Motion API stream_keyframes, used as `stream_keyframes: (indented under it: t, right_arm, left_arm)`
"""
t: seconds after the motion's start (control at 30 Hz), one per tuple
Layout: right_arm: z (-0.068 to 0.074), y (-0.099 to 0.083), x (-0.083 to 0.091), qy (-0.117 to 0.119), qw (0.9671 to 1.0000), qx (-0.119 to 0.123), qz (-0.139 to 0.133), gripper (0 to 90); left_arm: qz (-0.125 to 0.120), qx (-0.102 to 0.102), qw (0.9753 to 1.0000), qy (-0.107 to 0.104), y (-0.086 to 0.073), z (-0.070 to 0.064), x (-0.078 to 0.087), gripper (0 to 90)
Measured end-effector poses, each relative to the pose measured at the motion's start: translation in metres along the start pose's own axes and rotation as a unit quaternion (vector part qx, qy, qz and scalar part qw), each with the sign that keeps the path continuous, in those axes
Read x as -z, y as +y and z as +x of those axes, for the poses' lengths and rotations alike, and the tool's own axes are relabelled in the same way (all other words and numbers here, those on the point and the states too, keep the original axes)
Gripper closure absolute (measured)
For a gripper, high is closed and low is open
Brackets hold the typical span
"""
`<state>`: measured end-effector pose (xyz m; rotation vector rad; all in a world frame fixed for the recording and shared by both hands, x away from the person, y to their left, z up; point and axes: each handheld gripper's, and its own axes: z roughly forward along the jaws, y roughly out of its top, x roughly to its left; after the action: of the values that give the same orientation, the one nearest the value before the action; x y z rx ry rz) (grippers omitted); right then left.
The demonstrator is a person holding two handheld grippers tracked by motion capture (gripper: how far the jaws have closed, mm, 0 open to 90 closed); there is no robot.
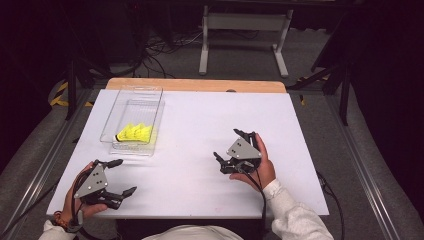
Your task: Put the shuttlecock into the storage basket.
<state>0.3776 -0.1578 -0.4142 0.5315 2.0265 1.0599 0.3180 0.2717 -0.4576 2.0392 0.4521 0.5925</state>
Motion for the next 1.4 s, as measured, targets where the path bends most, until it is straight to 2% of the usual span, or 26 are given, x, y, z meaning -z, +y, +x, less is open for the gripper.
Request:
stream_keyframes:
  t: [0.73, 1.07, 1.2, 1.4]
  right_arm:
    - [-0.003, -0.021, 0.018, -0.016, 0.9998, -0.006, 0.010, 6.7]
    - [-0.007, -0.039, 0.029, -0.023, 0.9995, -0.013, 0.017, 6.5]
    - [-0.009, -0.046, 0.034, -0.020, 0.9992, -0.031, 0.013, 6.4]
    - [-0.010, -0.053, 0.038, -0.022, 0.9989, -0.037, 0.018, 6.4]
  left_arm:
    - [-0.004, -0.002, 1.0000, 0.004, 0.001, 0.000, 0.002, 6.6]
    - [-0.008, 0.000, 0.9999, 0.009, 0.001, 0.000, 0.001, 6.4]
    - [-0.010, 0.001, 0.9999, 0.011, 0.001, 0.000, 0.002, 6.3]
    - [-0.013, 0.004, 0.9998, 0.012, 0.001, 0.000, 0.002, 6.0]
